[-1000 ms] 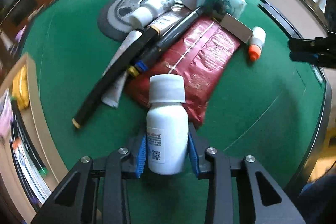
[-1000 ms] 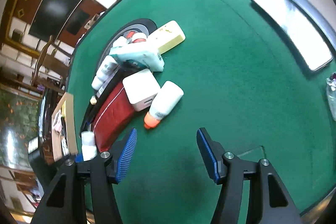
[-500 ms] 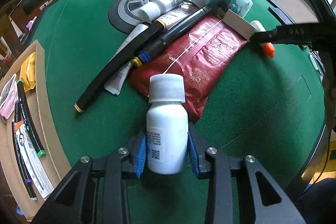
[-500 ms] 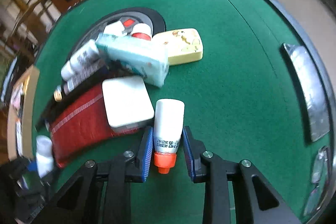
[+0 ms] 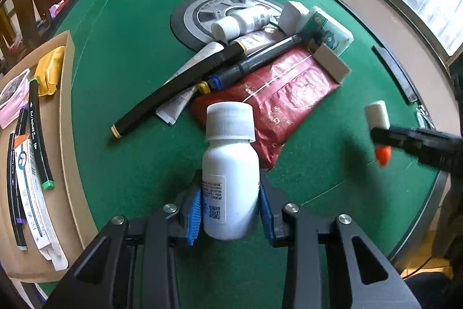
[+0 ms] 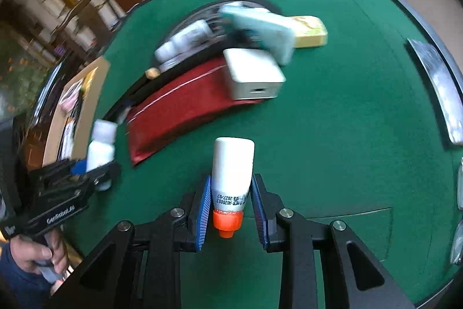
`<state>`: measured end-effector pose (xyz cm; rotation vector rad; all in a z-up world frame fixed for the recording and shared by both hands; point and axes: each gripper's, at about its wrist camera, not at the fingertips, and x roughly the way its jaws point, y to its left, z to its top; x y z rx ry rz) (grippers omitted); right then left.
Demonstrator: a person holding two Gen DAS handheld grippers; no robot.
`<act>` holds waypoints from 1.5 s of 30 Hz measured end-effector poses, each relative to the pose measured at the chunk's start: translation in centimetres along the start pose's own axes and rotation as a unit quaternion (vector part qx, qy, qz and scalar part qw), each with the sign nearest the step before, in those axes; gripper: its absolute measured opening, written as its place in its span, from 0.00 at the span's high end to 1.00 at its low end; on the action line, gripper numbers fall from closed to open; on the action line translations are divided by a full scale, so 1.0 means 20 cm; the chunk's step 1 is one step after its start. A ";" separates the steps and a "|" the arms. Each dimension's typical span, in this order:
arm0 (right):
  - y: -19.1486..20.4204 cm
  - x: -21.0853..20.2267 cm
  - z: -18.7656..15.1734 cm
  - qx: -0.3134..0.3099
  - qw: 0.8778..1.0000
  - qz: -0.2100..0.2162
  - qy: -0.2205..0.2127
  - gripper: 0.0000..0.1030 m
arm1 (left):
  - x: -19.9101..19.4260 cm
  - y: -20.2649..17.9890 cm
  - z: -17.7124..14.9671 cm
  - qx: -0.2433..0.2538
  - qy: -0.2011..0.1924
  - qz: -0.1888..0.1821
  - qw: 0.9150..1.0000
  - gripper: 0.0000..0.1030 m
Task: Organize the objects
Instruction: 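Carry the white bottle with the left tool while the right tool carries the orange-capped bottle to the tray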
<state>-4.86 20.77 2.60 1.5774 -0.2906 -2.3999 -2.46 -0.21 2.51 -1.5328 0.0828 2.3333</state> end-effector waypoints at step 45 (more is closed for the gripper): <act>1.36 0.26 0.31 -0.154 0.985 0.076 0.007 0.71 | -0.56 0.93 -0.20 -0.112 -0.094 0.009 0.989 0.68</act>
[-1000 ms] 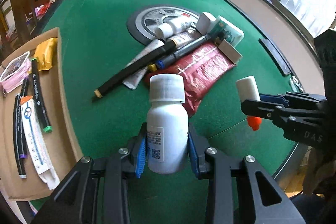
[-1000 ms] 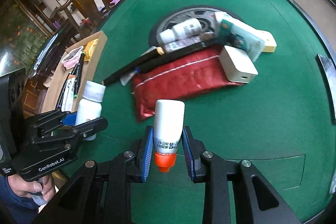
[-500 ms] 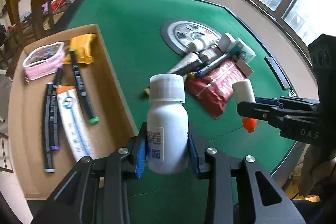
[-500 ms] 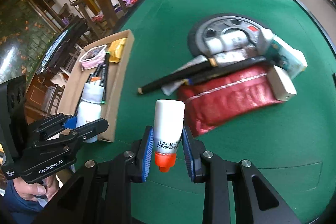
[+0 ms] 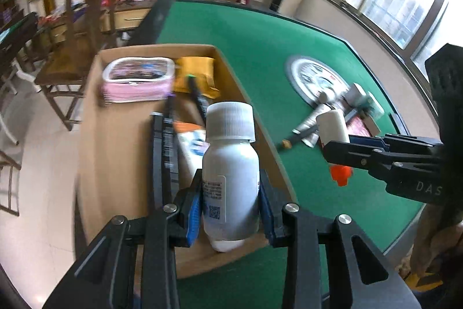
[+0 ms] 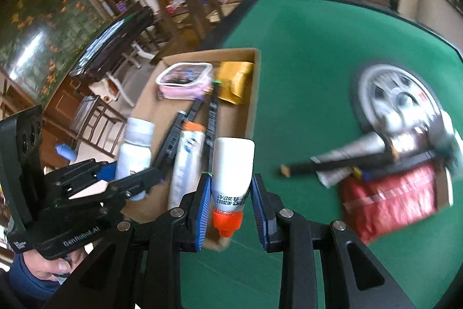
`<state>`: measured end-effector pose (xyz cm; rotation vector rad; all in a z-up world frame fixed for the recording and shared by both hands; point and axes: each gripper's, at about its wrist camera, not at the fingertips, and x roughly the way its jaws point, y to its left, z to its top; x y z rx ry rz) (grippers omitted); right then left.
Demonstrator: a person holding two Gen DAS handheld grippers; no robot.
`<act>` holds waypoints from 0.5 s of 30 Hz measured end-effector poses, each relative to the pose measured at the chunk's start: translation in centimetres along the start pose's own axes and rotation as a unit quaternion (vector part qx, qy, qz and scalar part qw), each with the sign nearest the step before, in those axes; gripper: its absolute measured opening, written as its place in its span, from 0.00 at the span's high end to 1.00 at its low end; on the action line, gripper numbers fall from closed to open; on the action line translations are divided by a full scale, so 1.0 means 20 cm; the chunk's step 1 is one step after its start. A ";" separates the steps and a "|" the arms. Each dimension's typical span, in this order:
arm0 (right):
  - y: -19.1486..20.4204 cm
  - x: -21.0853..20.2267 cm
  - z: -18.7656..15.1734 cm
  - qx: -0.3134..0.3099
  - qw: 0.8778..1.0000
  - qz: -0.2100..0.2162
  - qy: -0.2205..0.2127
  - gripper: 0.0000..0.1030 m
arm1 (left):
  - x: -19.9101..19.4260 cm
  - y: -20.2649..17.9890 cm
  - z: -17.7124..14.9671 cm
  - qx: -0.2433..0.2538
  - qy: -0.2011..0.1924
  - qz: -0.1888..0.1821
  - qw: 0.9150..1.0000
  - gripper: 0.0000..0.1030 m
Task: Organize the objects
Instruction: 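Carry the white bottle with the left tool while the right tool carries the orange-capped bottle to the tray, then set both bottles down in the tray and open both tools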
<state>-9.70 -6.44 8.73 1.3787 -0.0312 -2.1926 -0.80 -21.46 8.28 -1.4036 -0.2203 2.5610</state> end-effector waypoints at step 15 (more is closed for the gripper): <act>0.26 0.43 0.30 -0.016 0.999 0.023 0.039 0.71 | 0.07 0.33 0.05 -0.043 0.017 0.021 0.999 0.68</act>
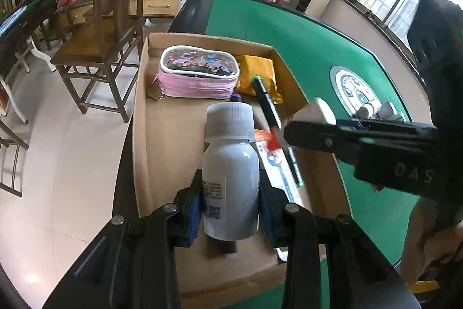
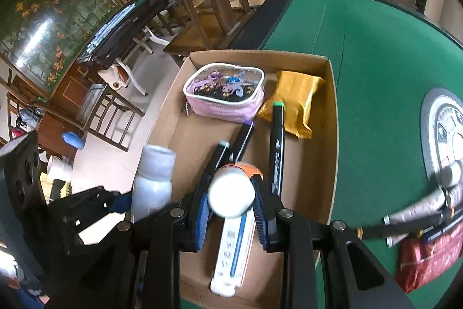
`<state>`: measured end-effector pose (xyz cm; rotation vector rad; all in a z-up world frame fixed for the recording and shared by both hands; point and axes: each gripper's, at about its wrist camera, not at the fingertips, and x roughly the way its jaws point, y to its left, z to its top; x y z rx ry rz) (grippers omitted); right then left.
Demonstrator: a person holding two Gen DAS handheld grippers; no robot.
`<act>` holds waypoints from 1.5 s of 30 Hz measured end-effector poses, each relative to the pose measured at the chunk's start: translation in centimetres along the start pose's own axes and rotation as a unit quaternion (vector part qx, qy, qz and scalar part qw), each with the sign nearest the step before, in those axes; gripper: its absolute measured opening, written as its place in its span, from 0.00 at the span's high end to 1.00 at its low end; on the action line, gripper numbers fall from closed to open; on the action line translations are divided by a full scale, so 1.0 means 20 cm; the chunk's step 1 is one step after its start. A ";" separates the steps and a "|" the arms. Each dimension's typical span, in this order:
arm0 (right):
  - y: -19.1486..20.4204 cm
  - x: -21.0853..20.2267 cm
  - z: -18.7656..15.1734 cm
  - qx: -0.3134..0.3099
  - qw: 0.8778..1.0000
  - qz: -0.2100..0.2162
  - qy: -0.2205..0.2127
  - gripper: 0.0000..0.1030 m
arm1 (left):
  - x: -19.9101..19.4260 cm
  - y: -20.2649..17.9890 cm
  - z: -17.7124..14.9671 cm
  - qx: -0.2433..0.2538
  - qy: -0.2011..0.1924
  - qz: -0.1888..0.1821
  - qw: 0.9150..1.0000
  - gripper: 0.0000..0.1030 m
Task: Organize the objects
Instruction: 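Set both bottles down in the tray and open both tools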
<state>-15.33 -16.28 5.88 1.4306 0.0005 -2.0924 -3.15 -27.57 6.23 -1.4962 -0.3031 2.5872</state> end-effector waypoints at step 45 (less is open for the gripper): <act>-0.13 0.13 0.23 0.040 0.999 0.003 -0.010 0.58 | 0.24 0.13 0.19 -0.029 0.020 0.020 0.999 0.60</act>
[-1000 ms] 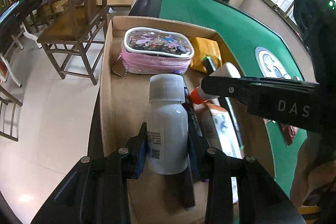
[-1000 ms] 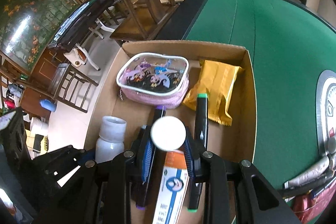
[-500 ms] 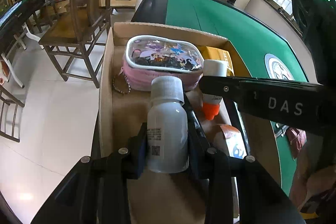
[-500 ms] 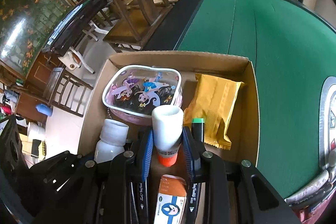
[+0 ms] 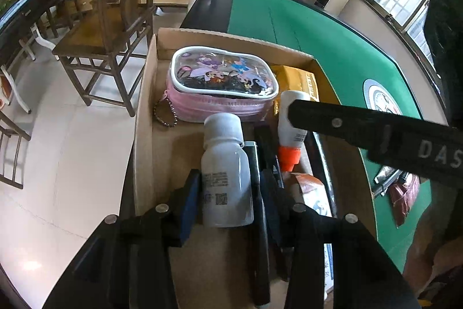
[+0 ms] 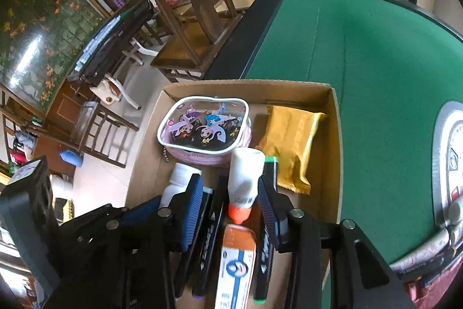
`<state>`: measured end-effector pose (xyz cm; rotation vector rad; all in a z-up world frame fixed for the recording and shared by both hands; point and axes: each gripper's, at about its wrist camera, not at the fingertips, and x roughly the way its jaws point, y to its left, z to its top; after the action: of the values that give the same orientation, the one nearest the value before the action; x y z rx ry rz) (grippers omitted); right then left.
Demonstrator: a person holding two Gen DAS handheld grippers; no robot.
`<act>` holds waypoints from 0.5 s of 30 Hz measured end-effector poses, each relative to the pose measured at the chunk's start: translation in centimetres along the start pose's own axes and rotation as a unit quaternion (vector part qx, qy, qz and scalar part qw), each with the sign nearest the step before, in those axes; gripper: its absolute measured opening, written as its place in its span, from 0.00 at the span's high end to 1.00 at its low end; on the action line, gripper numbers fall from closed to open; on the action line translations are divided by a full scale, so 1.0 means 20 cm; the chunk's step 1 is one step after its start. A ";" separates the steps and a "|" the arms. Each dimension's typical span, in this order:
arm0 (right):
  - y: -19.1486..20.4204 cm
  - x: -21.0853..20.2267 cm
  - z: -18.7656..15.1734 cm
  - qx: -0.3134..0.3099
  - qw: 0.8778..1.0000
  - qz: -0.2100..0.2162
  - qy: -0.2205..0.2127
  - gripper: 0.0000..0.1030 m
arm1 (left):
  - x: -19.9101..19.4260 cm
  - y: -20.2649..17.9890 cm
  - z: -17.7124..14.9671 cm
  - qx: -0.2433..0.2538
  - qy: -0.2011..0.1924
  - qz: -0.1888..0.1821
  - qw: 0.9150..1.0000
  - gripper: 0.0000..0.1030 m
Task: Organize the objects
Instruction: 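Set both bottles down in the tray and open both tools, then grasp the white square charger with the right tool while the left tool grasps a yellow-capped black marker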
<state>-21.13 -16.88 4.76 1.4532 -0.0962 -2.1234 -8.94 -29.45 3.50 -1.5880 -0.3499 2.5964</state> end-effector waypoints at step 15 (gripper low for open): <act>-0.76 -0.57 -0.41 0.113 0.991 -0.059 -0.050 0.51 | -0.22 -0.45 -0.12 0.076 -0.029 -0.055 0.995 0.60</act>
<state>-17.22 3.31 5.48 1.5103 -0.3048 -2.3454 -5.34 -21.10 8.35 -1.4073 -0.2289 2.5235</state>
